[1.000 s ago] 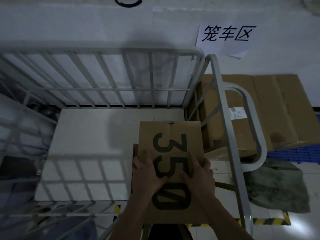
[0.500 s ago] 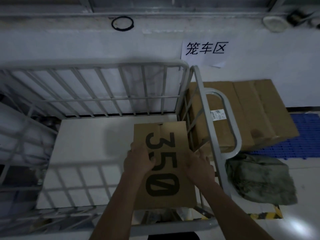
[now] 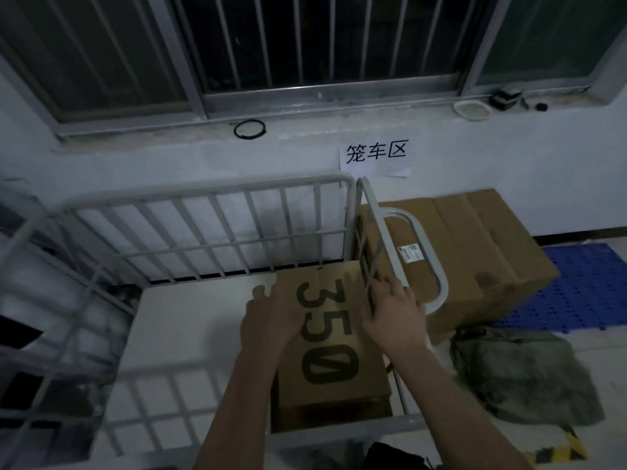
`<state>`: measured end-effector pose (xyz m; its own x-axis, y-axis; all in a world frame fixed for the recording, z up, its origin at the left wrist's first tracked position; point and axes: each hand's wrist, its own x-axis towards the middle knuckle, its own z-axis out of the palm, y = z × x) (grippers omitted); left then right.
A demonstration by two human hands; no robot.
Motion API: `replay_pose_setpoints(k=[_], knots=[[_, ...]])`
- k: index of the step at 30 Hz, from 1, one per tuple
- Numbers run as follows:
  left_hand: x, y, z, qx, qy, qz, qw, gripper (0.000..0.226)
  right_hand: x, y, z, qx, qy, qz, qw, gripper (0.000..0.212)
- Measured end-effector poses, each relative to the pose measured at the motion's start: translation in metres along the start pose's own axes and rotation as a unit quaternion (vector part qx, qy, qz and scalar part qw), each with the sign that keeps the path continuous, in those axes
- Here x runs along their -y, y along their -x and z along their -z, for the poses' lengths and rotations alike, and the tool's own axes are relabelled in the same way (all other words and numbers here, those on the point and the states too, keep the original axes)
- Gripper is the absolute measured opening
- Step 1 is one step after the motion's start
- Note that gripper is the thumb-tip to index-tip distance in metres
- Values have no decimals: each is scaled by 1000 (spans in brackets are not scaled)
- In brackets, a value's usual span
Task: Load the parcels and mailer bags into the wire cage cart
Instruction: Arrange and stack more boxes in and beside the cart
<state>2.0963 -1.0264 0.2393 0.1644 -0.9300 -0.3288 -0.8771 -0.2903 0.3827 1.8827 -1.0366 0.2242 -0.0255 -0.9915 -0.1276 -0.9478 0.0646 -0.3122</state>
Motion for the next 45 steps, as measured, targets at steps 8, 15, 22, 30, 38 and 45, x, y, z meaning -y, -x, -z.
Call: replay_pose_setpoints(k=[8, 15, 22, 30, 38, 45], knots=[[2, 29, 22, -11, -44, -34, 998, 85, 11, 17, 12, 20, 10, 42, 999, 54], [10, 31, 16, 6, -5, -21, 1000, 81, 9, 36, 11, 16, 15, 56, 998, 52], [1, 24, 7, 45, 4, -18, 999, 80, -4, 43, 19, 3, -6, 27, 1000, 38], [-37, 16, -5, 24, 8, -55, 998, 65, -21, 34, 28, -17, -8, 12, 1000, 43], [-90, 6, -30, 0, 7, -60, 998, 60, -72, 9, 42, -18, -59, 20, 998, 47], [-201, -5, -84, -30, -40, -59, 997, 54, -182, -22, 64, -21, -97, 30, 995, 43]])
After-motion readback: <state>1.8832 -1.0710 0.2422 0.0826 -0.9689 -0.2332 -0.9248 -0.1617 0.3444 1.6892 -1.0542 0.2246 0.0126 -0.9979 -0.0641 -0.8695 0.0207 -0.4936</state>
